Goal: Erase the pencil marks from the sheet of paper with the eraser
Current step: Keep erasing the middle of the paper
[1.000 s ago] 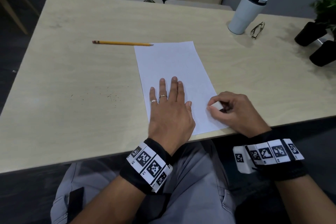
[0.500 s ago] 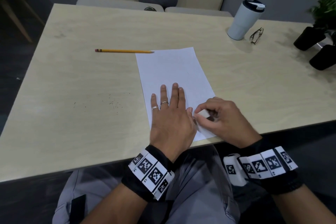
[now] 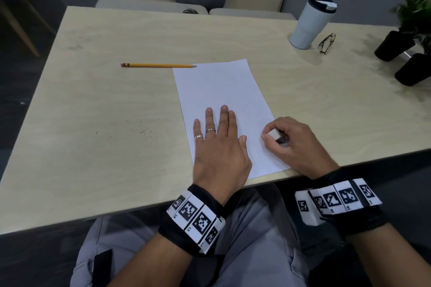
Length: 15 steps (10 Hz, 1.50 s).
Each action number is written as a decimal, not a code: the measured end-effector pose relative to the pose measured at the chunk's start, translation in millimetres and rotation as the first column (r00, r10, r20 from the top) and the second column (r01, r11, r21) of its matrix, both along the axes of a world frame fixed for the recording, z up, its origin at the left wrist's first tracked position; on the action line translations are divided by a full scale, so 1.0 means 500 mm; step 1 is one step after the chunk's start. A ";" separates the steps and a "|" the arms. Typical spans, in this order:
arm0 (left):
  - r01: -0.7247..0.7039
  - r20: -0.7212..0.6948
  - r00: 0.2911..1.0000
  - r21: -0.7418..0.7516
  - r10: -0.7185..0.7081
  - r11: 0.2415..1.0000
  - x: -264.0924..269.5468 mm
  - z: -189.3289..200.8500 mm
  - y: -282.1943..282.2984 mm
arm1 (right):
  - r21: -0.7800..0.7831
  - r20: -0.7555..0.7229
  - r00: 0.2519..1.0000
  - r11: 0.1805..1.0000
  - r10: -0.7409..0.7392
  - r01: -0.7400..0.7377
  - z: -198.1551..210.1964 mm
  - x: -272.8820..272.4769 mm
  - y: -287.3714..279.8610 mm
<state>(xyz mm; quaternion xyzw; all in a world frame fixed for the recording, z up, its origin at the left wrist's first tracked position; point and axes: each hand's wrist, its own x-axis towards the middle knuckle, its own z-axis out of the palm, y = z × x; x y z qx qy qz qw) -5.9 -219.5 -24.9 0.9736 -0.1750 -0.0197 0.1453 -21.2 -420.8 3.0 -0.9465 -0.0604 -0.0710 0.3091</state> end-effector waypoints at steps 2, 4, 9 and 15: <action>0.004 -0.011 1.000 0.024 -0.003 1.000 0.000 0.003 -0.002 | -0.011 -0.017 0.993 0.993 0.115 -0.115 0.002 -0.015 0.047; -0.002 -0.019 1.000 0.007 0.002 1.000 -0.002 0.008 0.001 | 0.100 -0.027 0.996 0.991 -0.089 0.091 -0.006 -0.009 -0.037; 0.005 -0.033 0.999 0.034 -0.004 0.999 0.001 0.007 -0.002 | 0.109 -0.069 0.985 0.983 0.159 -0.151 -0.002 -0.059 0.036; -0.003 -0.021 1.000 0.027 0.003 1.000 0.001 0.005 -0.002 | 0.130 -0.070 0.994 0.988 0.088 -0.078 0.003 -0.072 -0.023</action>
